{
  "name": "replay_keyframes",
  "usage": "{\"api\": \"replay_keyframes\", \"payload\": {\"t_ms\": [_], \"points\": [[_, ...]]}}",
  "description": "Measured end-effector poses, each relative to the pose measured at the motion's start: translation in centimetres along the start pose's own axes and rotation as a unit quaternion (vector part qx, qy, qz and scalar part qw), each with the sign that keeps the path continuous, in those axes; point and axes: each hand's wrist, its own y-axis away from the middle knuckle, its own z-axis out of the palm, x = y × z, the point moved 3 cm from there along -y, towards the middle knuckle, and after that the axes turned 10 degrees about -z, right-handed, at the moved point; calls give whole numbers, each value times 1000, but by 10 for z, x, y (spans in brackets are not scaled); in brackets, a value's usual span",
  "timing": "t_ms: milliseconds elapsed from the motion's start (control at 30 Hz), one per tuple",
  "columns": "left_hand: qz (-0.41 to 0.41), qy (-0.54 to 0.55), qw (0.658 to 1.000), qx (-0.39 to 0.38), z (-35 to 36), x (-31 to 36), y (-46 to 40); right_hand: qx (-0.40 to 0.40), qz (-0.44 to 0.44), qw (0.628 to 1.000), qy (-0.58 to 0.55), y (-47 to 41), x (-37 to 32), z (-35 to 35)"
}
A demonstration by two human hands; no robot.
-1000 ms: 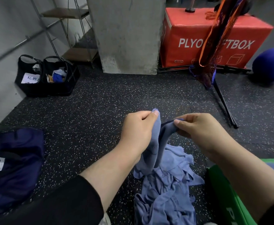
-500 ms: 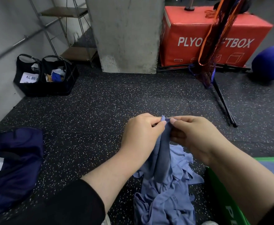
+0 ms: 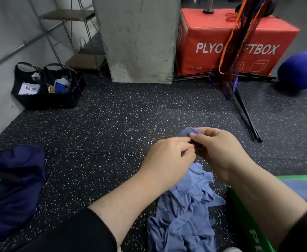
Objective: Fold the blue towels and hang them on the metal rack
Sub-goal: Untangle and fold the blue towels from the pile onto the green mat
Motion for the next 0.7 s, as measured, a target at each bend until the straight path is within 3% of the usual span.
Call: {"api": "replay_keyframes", "payload": {"t_ms": [67,167,267,367,500,700], "points": [[-31,15,999,24,-5,-7,-4,-6,-14,998,65,-3,2,-6],[-70,31,995,69,-17,-21,-14,-98,-57,979,169,-3,-4,-4],[-82,26,995,-58,-18,-24,-19,-166,-106,953,230,1,-19,-2],[-37,7,990,-134,-15,-25,-22,-200,-141,929,279,2,-29,-4],[-40,52,990,-126,-14,-30,-26,-155,-164,916,330,1,-31,-12],[-17,73,990,-121,-14,-22,-18,-152,-150,906,366,11,-36,-15]]}}
